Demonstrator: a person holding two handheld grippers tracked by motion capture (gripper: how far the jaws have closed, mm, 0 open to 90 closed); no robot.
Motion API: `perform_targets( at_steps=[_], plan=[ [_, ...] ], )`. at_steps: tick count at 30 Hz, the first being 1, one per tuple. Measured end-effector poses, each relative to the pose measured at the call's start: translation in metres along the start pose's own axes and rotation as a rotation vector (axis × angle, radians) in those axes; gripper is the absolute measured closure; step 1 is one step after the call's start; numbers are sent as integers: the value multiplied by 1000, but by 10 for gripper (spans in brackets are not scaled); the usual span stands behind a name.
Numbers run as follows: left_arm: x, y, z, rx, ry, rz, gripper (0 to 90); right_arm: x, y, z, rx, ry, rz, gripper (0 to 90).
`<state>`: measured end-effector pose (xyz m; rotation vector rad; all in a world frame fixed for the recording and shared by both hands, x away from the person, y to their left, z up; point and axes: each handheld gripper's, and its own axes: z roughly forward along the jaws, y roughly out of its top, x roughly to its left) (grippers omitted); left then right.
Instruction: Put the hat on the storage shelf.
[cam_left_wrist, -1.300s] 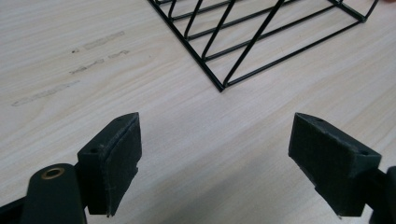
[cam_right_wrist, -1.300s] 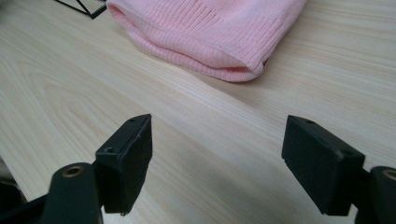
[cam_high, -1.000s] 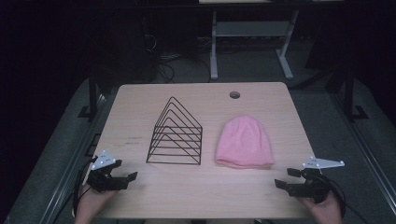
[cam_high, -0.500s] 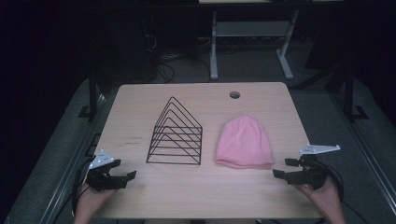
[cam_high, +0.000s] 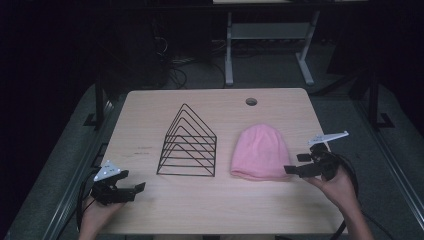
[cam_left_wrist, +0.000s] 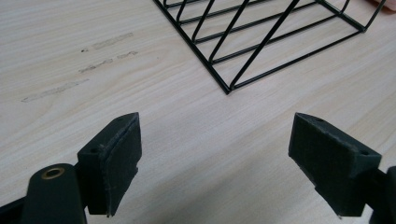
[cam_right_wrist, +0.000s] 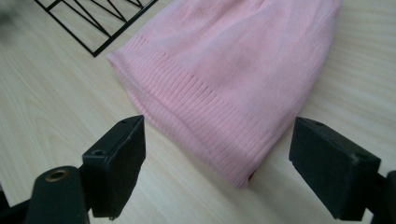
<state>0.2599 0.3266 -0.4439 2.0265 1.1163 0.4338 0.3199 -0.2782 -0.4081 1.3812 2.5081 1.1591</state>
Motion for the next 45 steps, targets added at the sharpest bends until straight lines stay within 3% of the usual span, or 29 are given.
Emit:
perform_targets(
  at_steps=[7,16,30,37,45],
  plan=[
    [-1,1,0,11,-3,10,173,-10,22,8,30,-1,-16,190],
    [1,0,0,10,2,9,173,-27,45,17,53,2,11,198],
    [3,-1,0,17,4,8,173,-53,84,33,86,-1,9,205],
    [4,-2,0,20,4,1,173,-65,105,52,135,5,15,210],
    [4,-2,1,27,2,6,173,-73,117,74,183,1,20,229]
  ],
)
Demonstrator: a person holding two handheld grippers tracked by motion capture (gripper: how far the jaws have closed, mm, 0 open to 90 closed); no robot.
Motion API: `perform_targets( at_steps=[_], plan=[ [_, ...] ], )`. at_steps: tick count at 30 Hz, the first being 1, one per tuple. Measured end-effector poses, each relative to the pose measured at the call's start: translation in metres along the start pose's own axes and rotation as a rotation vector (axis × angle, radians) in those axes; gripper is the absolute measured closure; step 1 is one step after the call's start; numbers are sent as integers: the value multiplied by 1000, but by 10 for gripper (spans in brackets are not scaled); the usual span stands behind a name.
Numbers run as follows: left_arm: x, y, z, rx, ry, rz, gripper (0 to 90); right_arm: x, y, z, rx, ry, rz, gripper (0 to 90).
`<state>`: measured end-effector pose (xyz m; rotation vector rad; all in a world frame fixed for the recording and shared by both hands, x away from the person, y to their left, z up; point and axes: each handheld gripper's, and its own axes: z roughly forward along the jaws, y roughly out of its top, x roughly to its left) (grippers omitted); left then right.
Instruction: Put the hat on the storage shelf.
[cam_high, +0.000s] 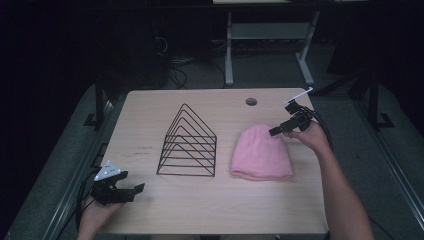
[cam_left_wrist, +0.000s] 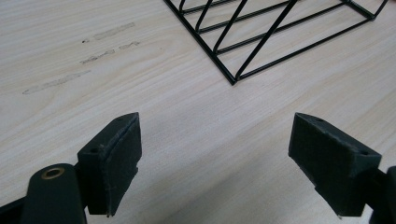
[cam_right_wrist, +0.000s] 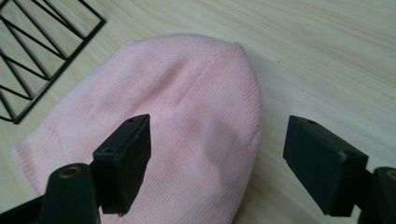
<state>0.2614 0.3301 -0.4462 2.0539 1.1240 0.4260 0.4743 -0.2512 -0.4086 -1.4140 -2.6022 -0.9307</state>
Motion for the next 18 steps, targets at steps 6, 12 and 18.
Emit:
perform_targets(
  at_steps=[6,12,18],
  plan=[
    [0,0,0,2,-1,0,173,-6,4,9,-7,-1,16,281],
    [1,-1,1,8,1,4,173,-13,5,23,38,3,48,360],
    [1,-1,1,12,5,2,173,-16,7,32,65,20,52,487]
  ],
)
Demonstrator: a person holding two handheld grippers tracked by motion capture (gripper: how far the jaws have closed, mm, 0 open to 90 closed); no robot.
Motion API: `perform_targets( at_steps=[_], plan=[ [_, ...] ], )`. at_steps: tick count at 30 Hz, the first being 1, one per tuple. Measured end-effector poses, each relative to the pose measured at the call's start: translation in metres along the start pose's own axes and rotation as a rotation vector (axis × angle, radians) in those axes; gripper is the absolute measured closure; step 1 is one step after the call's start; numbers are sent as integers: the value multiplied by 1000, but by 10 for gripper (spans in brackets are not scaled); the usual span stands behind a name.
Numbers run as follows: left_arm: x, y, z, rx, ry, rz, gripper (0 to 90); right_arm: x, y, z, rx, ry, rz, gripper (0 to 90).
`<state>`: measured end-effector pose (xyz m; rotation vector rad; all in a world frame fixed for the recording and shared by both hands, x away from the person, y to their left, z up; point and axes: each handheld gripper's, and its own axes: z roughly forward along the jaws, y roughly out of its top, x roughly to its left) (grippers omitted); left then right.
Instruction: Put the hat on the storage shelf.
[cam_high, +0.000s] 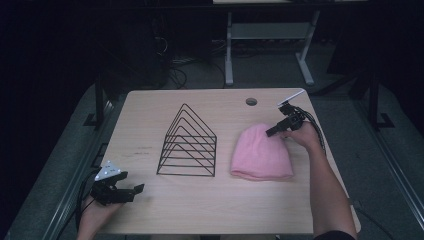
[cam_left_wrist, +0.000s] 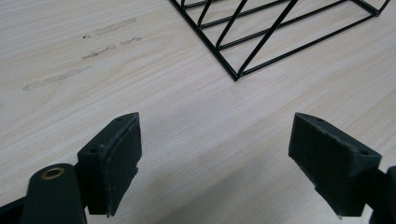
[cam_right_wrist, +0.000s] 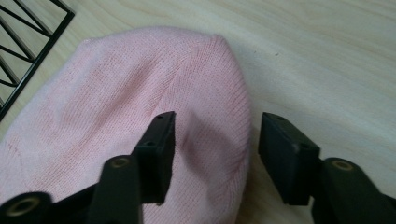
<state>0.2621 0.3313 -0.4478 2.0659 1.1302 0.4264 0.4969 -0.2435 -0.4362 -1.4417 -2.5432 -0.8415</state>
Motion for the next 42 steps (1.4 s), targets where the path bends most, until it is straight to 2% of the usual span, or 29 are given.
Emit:
perform_targets(
  at_steps=[4,5,8,12,15,19,23,27,28,32,34,41,42],
  plan=[
    [0,0,0,1,0,1,173,1,0,8,45,26,-4,583],
    [-1,0,0,-1,0,-1,173,1,0,8,45,26,-4,583],
    [-1,1,0,1,-1,4,173,1,-2,9,41,48,2,656],
    [-2,1,0,5,-3,7,173,-1,-7,8,36,94,17,750],
    [-3,1,1,6,-8,7,173,-3,-13,5,29,136,30,781],
    [-3,2,0,9,-16,2,173,-3,-17,-1,6,156,38,788],
    [-1,5,1,21,-36,-33,173,-1,-23,-11,-32,183,35,788],
    [1,9,-1,41,-73,-28,174,3,-27,-27,-79,185,19,790],
    [1,10,-1,38,-79,-26,175,6,-28,-34,-102,190,11,790],
    [1,17,-6,26,-106,-18,176,13,-29,-46,-130,189,-12,792],
    [1,21,-7,38,-113,11,176,22,-28,-59,-152,185,-38,793],
    [0,34,-10,47,-159,53,176,40,-25,-81,-182,165,-96,794],
    [-1,36,-10,51,-168,60,176,47,-25,-89,-190,156,-113,793]
  ],
)
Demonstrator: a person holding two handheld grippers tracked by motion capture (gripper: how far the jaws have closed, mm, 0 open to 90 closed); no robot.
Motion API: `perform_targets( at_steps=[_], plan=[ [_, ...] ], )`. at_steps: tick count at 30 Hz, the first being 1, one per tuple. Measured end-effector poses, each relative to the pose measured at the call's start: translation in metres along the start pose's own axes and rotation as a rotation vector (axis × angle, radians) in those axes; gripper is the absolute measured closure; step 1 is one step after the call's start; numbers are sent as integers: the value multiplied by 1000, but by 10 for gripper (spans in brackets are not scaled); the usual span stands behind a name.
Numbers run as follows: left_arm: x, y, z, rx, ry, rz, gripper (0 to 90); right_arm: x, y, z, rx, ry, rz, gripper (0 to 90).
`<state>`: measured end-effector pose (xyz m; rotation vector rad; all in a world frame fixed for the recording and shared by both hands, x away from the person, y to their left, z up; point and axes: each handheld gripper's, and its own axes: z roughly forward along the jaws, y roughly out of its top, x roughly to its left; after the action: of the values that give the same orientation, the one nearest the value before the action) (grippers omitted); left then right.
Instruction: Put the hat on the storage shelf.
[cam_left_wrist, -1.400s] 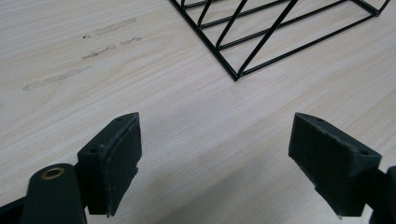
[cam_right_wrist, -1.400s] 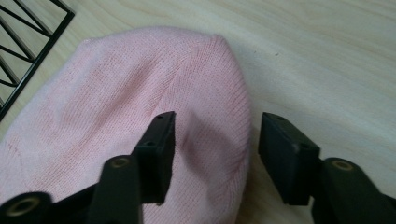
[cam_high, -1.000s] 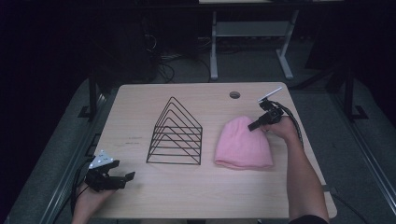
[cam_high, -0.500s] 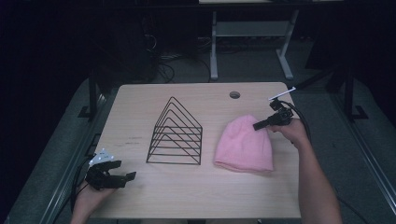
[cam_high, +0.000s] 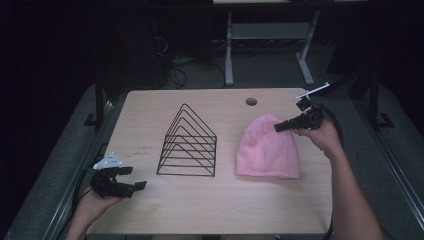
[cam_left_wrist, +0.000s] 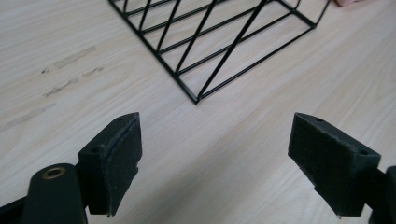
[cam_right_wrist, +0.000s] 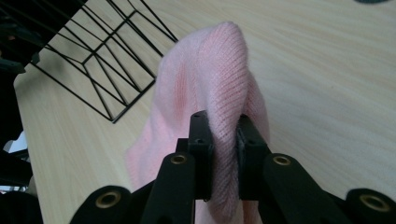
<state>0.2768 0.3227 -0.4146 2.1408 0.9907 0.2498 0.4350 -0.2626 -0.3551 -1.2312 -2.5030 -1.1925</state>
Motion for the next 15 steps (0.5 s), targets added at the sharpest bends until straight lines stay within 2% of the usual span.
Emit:
perform_targets(
  at_steps=[1,4,5,8,15],
  plan=[
    [-1,2,0,1,-9,3,176,0,0,0,0,0,0,794],
    [-1,9,-4,-9,-39,23,176,13,3,-12,-17,-5,-26,794],
    [-1,9,-4,-9,-39,23,181,13,3,-12,-17,-5,-26,794],
    [-2,17,-10,-8,-76,27,198,22,7,-23,-35,-16,-48,794],
    [-4,34,-24,-3,-94,64,198,35,13,-37,-50,-29,-76,796]
  ],
)
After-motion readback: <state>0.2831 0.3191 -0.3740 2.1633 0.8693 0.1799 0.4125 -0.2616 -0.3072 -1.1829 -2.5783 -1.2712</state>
